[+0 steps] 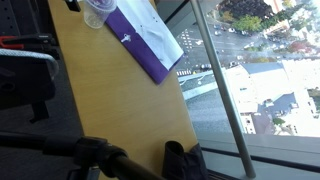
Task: Place the straw in the cup
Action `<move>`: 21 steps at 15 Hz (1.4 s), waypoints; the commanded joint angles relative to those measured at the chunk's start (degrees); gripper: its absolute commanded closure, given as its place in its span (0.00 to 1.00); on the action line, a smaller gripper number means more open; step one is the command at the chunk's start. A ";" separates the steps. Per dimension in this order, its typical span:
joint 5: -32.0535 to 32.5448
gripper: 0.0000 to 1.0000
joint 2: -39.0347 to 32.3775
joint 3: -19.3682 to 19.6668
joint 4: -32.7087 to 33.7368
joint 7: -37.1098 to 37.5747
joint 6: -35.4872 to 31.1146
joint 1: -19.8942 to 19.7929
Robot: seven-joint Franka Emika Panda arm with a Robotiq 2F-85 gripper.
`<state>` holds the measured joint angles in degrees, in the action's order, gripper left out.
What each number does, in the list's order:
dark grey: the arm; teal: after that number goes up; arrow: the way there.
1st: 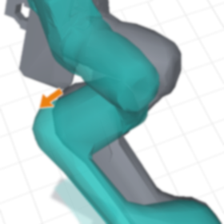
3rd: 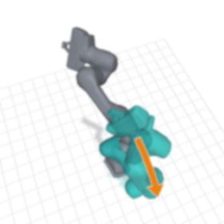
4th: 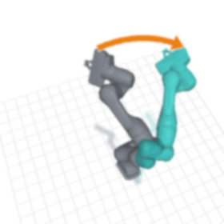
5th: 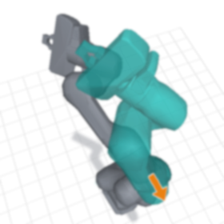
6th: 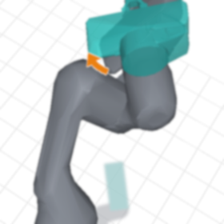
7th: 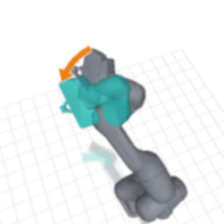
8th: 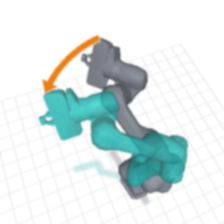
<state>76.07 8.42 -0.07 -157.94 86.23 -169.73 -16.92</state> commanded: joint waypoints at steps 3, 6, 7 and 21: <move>9.36 0.00 1.20 1.35 0.07 9.98 -4.63 0.03; 13.79 0.00 1.60 1.16 0.16 14.68 -5.82 -0.25; 15.05 0.00 1.82 1.17 0.21 16.03 -6.04 -0.41; 25.61 0.00 2.03 3.75 0.55 22.22 -11.76 -6.39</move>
<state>97.57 11.27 3.14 -157.40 105.85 -179.56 -21.87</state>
